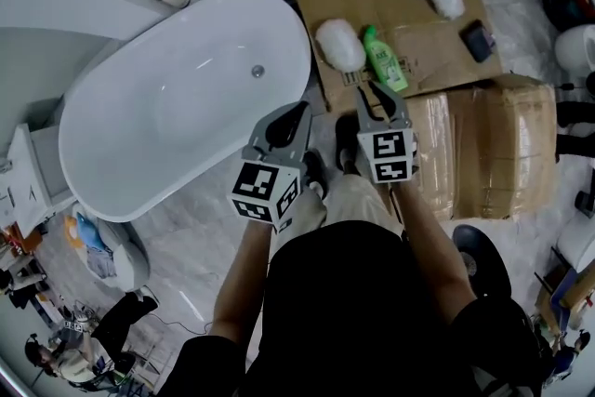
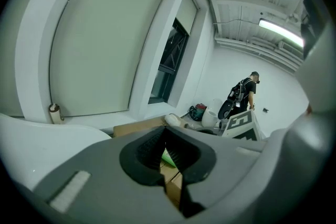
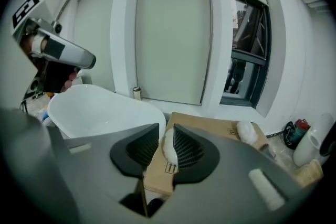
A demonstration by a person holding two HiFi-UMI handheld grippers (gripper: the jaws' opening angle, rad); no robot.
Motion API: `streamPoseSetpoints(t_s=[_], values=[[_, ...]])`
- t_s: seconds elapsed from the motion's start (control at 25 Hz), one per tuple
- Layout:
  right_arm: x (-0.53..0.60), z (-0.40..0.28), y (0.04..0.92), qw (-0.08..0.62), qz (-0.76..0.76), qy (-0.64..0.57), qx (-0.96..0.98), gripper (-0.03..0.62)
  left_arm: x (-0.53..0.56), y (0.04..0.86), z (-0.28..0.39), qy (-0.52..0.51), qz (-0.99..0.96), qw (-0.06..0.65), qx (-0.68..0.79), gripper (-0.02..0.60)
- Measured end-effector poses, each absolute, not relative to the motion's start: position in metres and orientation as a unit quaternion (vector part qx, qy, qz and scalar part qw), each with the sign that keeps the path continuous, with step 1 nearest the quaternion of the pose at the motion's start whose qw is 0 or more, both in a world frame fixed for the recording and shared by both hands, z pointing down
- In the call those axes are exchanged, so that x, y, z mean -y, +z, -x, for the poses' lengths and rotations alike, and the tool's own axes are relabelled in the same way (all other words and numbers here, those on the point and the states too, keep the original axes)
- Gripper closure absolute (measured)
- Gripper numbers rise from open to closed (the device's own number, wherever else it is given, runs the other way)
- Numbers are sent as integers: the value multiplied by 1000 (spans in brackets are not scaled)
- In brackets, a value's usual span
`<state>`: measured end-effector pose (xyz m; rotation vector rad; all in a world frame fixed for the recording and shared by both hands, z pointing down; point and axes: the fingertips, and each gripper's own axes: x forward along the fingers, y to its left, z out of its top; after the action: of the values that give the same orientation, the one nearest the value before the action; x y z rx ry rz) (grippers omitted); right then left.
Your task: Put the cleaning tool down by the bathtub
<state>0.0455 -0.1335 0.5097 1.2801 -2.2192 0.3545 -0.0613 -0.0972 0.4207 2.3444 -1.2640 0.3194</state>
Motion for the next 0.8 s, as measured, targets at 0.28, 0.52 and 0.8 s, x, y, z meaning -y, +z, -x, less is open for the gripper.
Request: streamPoseSetpoints(t_s=[0.28, 0.52, 0.8], values=[[93, -34, 465, 248, -497, 125, 822, 530, 67, 401, 74, 102, -865, 224, 438, 583], [66, -25, 429, 218, -502, 121, 828, 559, 46, 385, 74, 95, -878, 210, 419, 583], [41, -20, 381, 193, -511, 84, 834, 583, 24, 369, 68, 81, -891, 198, 401, 583]])
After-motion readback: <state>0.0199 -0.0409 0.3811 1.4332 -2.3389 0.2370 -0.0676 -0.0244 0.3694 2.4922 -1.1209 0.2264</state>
